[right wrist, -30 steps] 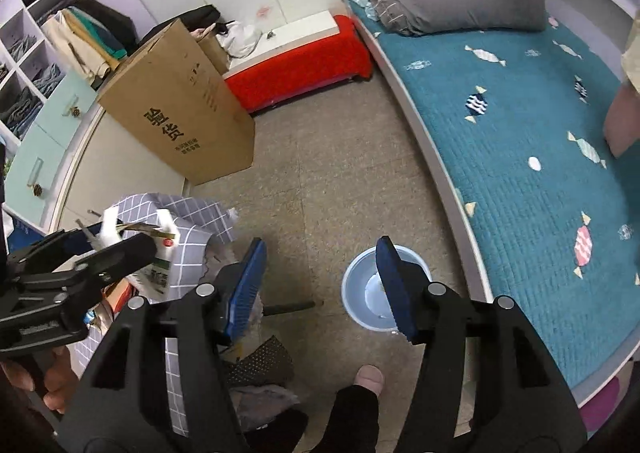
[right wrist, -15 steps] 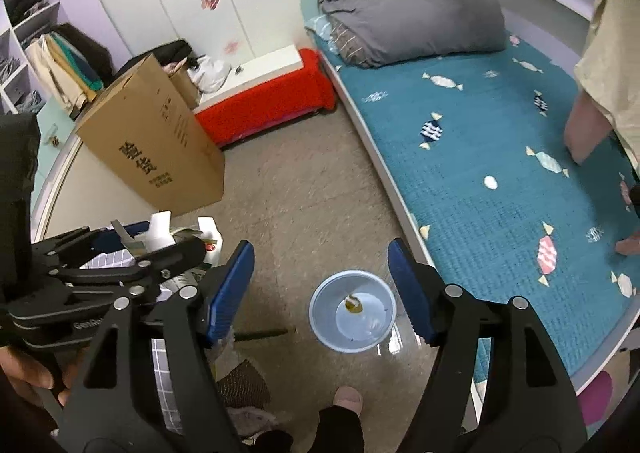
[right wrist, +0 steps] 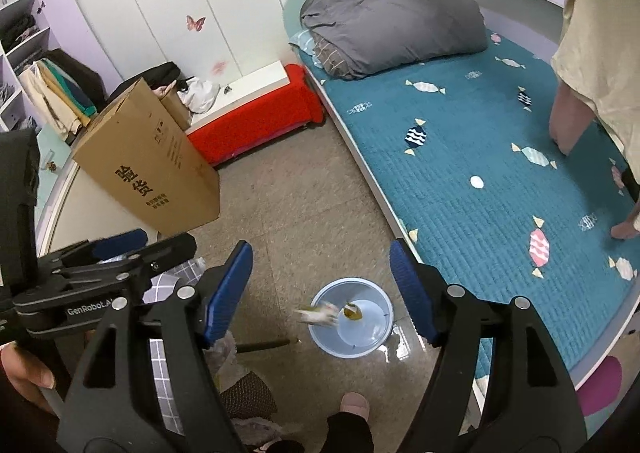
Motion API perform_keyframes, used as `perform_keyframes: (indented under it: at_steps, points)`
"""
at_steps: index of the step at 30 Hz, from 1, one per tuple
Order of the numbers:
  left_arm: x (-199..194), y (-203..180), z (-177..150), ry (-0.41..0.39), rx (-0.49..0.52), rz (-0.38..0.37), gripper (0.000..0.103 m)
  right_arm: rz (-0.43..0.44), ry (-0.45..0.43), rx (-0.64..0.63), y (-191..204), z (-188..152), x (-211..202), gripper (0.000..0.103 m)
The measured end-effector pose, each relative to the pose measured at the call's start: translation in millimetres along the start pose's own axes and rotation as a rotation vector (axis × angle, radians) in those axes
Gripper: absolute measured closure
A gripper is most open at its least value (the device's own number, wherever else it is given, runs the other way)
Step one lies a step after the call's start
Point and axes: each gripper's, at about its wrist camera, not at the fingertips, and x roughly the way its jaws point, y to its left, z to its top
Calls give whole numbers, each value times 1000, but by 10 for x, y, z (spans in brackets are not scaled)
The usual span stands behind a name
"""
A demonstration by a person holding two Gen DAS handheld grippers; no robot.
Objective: Collect trash
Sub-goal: 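Open right tool over the bucket dropping the cup while left tool drops the box, then move both open tools back over the table trash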
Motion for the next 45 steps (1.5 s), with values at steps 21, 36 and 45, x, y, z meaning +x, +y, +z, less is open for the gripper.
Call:
perform_keyframes:
  at_steps: [21, 36, 45]
  points:
    - [-1391, 979, -1136, -135, -302, 179, 17, 250, 90, -256, 1454, -561, -254, 32]
    - [-2146, 2672, -2179, -139, -588, 306, 17, 396, 178, -381, 3097, -1282, -90, 31]
    - [-2084, 3795, -2719, -89, -781, 315, 18, 415, 257, -423, 3828, -1611, 312, 31]
